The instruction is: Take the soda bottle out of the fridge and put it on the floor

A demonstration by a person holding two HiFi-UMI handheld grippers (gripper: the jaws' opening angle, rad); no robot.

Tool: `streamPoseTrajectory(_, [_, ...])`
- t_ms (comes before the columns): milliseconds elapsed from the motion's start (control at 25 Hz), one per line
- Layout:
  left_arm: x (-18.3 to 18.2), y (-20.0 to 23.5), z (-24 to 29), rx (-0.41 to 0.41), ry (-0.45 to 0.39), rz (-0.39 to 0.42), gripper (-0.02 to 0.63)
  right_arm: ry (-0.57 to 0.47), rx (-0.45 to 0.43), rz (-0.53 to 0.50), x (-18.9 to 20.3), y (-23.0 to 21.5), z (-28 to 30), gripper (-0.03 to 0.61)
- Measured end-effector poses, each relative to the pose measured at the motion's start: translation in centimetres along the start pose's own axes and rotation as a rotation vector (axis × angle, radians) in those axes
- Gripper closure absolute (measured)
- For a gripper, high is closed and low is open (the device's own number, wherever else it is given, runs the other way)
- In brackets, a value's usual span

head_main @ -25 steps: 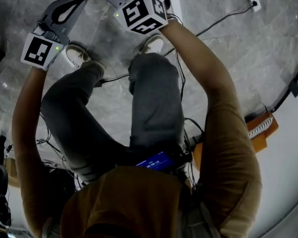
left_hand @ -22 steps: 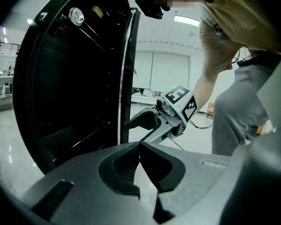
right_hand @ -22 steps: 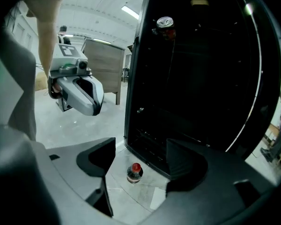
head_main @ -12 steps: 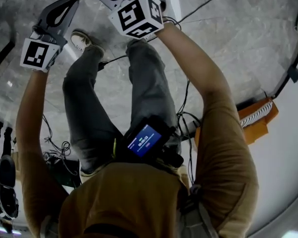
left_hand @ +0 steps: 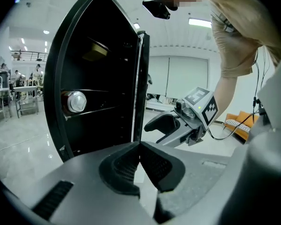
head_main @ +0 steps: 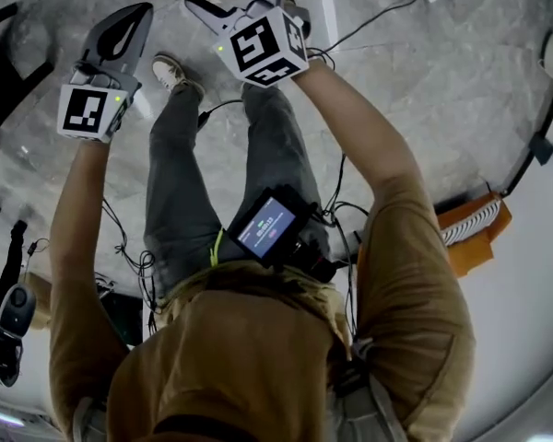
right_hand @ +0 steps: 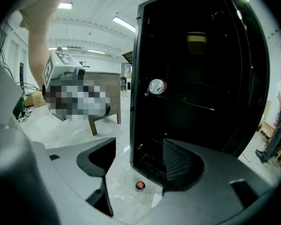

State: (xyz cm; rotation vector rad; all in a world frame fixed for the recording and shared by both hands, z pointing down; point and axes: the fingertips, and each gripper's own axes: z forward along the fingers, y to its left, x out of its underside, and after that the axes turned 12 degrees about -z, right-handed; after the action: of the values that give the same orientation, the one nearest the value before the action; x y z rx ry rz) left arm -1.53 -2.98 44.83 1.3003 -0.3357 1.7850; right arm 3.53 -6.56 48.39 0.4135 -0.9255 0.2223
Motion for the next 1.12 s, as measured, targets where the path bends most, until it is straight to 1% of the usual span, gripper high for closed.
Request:
streamPoseTrajectory(80, [-2.2, -0.7, -1.4, -0.016, -0.023, -0.019, 0.612, 0.004, -0.004, 0.002, -1.8, -0.1, -1.5, 0.273])
streamPoseTrajectory(160, [-3.5, -0.8, -2.4, -0.034, -0.042, -0.04, 0.612, 0.002, -0.013, -0.008, -3.0, -0.1, -2.2, 0.279])
streamPoseTrajectory(240, [-4.9, -0.6, -3.2, -0.049, -0.054, -0.056, 0.612, 0.0, -0.009, -0.015, -4.0, -0.6, -3.0, 0.311])
streamPoseTrajectory(360, [-8.1, -0.6, -4.5, -0.064, -0.088, -0.077, 0.612, 0.0, 0.009, 0.01, -6.0, -2.1, -4.3, 0.329])
streamPoseTrajectory(440, [-10.5, -0.7, -5.2, -0.069, -0.107, -0.081, 0.612, -0.009, 0.024, 0.031, -7.6, -3.4, -5.2, 0.335])
streamPoseTrajectory(520, [-12.4, -1.0, -5.7, -0.072, -0.112, -0.087, 0.612, -0.016, 0.042, 0.045, -8.9, -4.6, -6.4, 0.355])
streamPoseTrajectory(680, [-15.2, -2.0, -7.4, -0.096, -0.149, -0.094, 0.612, -0.018, 0.077, 0.064, -10.6, -5.8, -9.1, 0.38])
streamPoseTrajectory(760, [-16.5, -2.3, -8.8, -0.111, -0.155, -0.093, 0.612, -0.016, 0.08, 0.075, -12.5, -6.0, -10.5, 0.395])
streamPoseTrajectory(920, [-20.4, -4.0, -12.4, -0.133, -0.176, -0.117, 0.612, -0.006, 0.1, 0.083, -17.0, -6.4, -14.7, 0.462])
streamPoseTrajectory(1040, [-23.5, -4.7, -15.1, -0.153, -0.218, -0.137, 0.612, -0.01, 0.14, 0.106, -19.6, -7.6, -17.1, 0.51])
streamPoseTrajectory(1120, [-24.9, -5.1, -16.1, -0.16, -0.246, -0.13, 0.612, -0.031, 0.17, 0.108, -21.4, -8.9, -18.1, 0.532])
